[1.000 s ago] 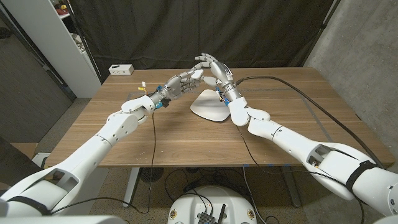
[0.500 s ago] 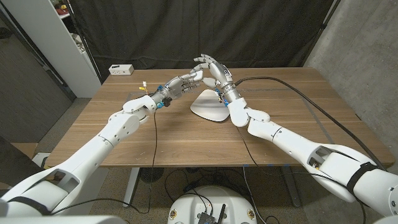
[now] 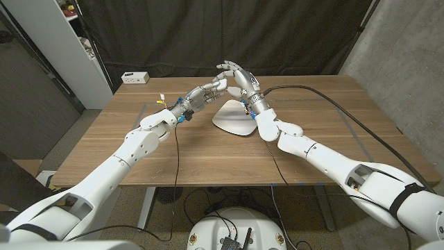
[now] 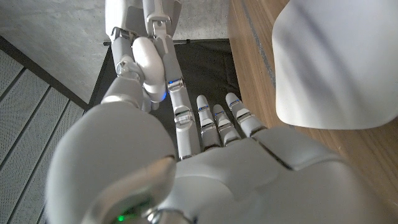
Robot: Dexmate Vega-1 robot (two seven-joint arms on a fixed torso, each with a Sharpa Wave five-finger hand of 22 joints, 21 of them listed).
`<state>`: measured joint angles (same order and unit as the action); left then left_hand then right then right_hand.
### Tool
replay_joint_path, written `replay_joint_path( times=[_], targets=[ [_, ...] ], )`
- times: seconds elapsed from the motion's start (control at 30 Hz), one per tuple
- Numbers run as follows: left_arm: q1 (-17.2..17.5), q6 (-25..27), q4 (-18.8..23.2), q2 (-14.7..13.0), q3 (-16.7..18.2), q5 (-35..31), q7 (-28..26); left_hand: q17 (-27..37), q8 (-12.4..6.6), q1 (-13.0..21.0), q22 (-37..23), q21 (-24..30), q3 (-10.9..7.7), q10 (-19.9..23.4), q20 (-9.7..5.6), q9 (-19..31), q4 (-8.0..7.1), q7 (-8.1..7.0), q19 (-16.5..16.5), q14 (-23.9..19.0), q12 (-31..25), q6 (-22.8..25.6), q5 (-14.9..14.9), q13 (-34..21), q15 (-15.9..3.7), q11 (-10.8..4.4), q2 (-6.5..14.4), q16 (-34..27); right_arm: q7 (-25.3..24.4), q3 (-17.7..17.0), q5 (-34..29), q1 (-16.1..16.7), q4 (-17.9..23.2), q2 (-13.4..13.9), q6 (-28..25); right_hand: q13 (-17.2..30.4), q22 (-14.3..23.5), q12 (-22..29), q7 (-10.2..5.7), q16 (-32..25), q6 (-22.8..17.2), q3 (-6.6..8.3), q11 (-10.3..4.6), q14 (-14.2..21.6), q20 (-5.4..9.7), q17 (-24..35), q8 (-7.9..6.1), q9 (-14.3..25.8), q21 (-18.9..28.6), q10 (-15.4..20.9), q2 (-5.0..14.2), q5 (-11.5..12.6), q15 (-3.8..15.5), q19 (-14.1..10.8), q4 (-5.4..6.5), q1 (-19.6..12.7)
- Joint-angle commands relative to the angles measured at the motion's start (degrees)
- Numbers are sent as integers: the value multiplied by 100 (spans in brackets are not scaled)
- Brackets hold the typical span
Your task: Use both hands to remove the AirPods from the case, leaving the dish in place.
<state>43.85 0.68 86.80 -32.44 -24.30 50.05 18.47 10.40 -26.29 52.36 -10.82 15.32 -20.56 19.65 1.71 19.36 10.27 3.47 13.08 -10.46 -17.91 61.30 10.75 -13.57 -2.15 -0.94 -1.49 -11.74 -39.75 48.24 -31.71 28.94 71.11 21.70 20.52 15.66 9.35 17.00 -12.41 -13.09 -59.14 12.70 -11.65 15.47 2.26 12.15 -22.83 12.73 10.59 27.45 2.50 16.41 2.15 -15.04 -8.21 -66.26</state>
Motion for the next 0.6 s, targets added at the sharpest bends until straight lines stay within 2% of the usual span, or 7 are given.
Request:
replay_joint_path(
  times=[0.03,0.1,0.13,0.3,0.33,0.5,0.6],
  targets=[
    [-72,-130,-194,81,20,136,366,17,-33,854,-21,-34,-1,-49,27,75,-53,-71,-44,59,41,10,-35,-4,-50,-56,749,34,363,-163,195,116,269,158,-108,36,14,-69,18,37,195,-73,-10,-53,264,16,131,6,4,-88,93,-13,1078,17,35,30],
    [-87,-139,-209,75,16,142,431,18,-37,870,-22,-38,3,-70,36,93,-58,-70,-49,87,53,12,-38,-2,-40,-46,760,44,416,-187,223,138,303,166,-137,46,15,-121,-17,54,366,-109,-4,-117,244,22,246,-6,5,-175,96,-28,1050,13,34,24],
    [-92,-150,-217,76,16,143,457,19,-35,880,-22,-40,4,-91,38,101,-59,-69,-50,106,64,3,-39,0,-36,-47,767,51,453,-194,231,147,326,175,-156,55,16,-146,-18,59,521,-128,-8,-155,219,26,351,-22,4,-212,102,-39,1046,15,31,16],
    [-119,-160,-234,54,22,139,531,21,-3,942,-25,-52,12,-168,57,163,-68,-72,-67,151,110,-111,-42,12,-17,-63,811,62,500,-221,243,183,362,179,-174,73,18,-223,-27,83,796,-153,24,-239,176,29,559,-55,2,-366,97,-52,1027,29,33,22],
    [-127,-162,-246,53,23,142,550,21,25,990,-27,-55,6,-207,76,200,-66,-26,-70,174,134,-201,-39,19,-3,-68,848,65,508,-224,241,187,365,182,-176,75,18,-230,-28,84,836,-151,26,-240,177,28,588,-59,4,-376,95,-53,1027,26,29,18],
    [-169,-106,-250,-14,8,119,629,20,28,1047,-29,-60,14,-244,81,265,-71,-43,-71,208,162,-246,-39,29,9,-55,881,71,575,-250,244,227,426,196,-272,92,19,-322,-54,119,954,-162,62,-397,119,32,699,-38,-5,-581,143,-80,998,80,41,12],
    [-198,-61,-211,-103,-13,32,617,19,27,1068,-30,-61,22,-278,76,297,-75,-48,-69,230,181,-263,-38,34,14,-48,891,76,762,-289,289,289,585,249,-479,105,22,-397,-51,116,1123,-189,121,-468,54,49,818,-42,-3,-774,127,-103,978,112,47,30]
  ],
)
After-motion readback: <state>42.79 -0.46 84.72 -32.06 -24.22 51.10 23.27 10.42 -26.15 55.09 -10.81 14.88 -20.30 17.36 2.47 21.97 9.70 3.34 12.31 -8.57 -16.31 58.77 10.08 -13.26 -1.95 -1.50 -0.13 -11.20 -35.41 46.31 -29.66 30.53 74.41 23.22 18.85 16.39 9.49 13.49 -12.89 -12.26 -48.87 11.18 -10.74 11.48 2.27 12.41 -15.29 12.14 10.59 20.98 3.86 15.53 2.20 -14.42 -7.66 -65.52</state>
